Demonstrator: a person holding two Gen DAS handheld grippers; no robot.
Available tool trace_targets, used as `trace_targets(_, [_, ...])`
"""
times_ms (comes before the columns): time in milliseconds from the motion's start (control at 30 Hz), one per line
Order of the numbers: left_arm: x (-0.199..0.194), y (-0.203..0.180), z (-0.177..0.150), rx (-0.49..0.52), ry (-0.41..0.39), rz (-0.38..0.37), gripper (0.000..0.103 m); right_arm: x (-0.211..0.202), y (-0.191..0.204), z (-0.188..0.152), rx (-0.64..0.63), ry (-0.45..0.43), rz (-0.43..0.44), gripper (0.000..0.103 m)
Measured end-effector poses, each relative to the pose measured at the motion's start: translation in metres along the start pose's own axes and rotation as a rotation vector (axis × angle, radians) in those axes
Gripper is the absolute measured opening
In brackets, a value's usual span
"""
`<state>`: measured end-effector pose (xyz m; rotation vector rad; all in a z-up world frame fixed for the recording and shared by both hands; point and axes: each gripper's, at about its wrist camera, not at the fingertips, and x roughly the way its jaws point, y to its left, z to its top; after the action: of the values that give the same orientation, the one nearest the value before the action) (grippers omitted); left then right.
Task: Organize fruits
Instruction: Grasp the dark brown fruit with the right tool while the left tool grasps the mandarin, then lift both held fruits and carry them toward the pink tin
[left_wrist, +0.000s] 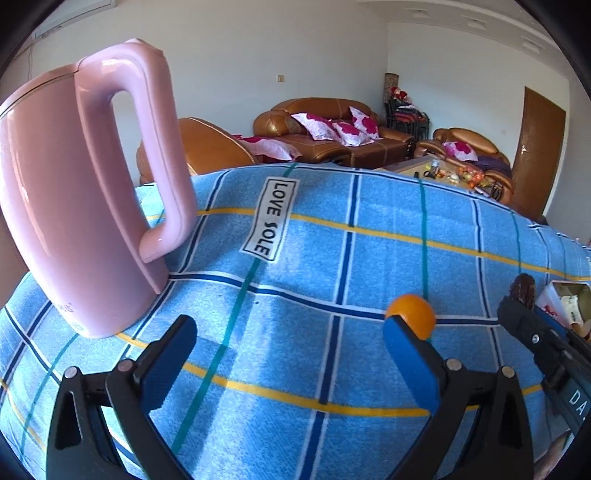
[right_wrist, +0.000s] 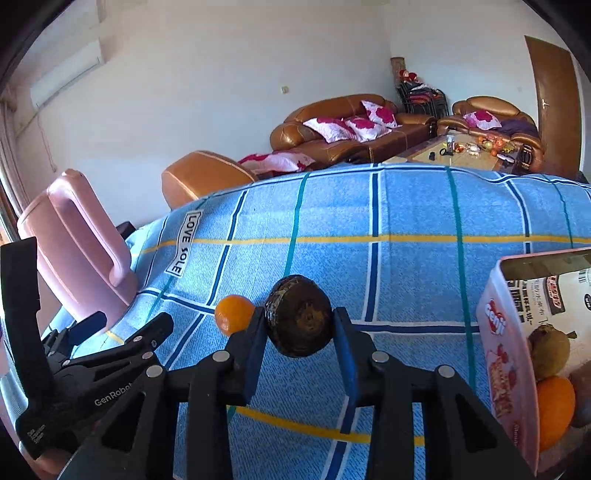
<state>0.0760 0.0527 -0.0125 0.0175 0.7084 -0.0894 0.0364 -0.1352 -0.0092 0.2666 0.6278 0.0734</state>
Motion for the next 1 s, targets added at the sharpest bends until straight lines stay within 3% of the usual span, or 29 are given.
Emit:
trace_targets(233, [0.008, -0.022, 0.006, 0.0, 0.053, -0.106, 0.091, -0.004, -0.007, 0.003, 0.037, -0.048, 0.002, 0.038])
trace_targets(400, [0.023, -0.045, 0.017, 0.019, 0.086, -0.121, 0.082, -0.007, -0.014, 0.005, 0.056, -0.085, -0.051, 0.038])
trace_targets(500, [0.038, -0.055, 0.017, 0.012, 0.138, -0.115, 0.069, -0.008, -0.019, 0.005, 0.067, -0.09, -0.062, 0.038])
trace_targets(633, [0.049, -0.068, 0.013, 0.031, 0.158, -0.131, 0.068, -0.008, -0.022, 0.004, 0.081, -0.082, -0.064, 0.038])
trace_targets(700, [0.057, -0.076, 0.01, 0.07, 0.204, -0.118, 0.061, -0.006, -0.022, 0.004, 0.079, -0.076, -0.064, 0.038])
trace_targets(833, [0.052, -0.07, 0.014, 0.037, 0.192, -0.151, 0.05, -0.005, -0.022, 0.004, 0.073, -0.067, -0.069, 0.038])
trace_targets(900, [0.05, -0.065, 0.015, 0.018, 0.187, -0.166, 0.039, -0.005, -0.022, 0.004, 0.07, -0.067, -0.071, 0.038])
trace_targets(1000, [0.046, -0.056, 0.016, -0.016, 0.174, -0.159, 0.039, -0.007, -0.019, 0.004, 0.057, -0.076, -0.078, 0.038])
